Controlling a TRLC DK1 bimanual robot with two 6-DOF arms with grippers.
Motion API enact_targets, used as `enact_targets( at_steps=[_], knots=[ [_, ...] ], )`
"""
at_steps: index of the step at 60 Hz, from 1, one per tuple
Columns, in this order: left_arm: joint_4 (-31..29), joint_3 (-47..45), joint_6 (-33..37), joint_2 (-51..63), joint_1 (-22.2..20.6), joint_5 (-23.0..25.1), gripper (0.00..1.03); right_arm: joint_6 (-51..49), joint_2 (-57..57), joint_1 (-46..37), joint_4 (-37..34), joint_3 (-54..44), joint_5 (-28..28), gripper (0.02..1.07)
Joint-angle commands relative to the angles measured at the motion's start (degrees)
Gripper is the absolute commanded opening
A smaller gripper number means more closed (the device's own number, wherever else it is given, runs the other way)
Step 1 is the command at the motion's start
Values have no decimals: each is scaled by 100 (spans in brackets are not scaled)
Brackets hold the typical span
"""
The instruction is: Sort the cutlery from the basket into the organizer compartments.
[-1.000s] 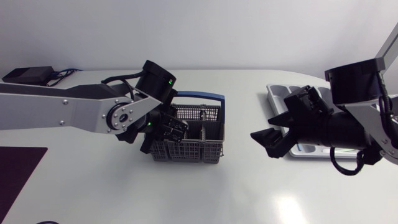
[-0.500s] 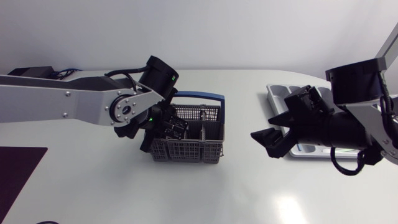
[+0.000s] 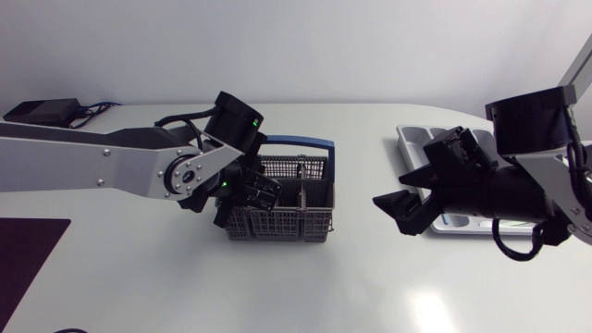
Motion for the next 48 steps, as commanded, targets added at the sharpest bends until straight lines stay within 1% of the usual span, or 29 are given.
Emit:
enact_targets(
  at_steps=[1, 15, 27, 40, 48],
  knots=[
    [-99, -383, 51, 185, -23, 146, 4, -47, -53, 35, -57, -187, -15, 91],
    [-99, -383, 34, -176, -67, 146, 4, -47, -124, 35, -83, -187, -24, 91],
    [-99, -586, 43, -791, -304, 102, 4, -47, -229, 52, -154, -178, -24, 91],
    [6, -770, 69, -1072, -699, -276, 4, -38, -431, 88, -285, -222, -24, 91],
    [103, -700, 157, -1371, -743, -364, 4, -108, -572, 114, -373, -222, -76, 91]
  ],
)
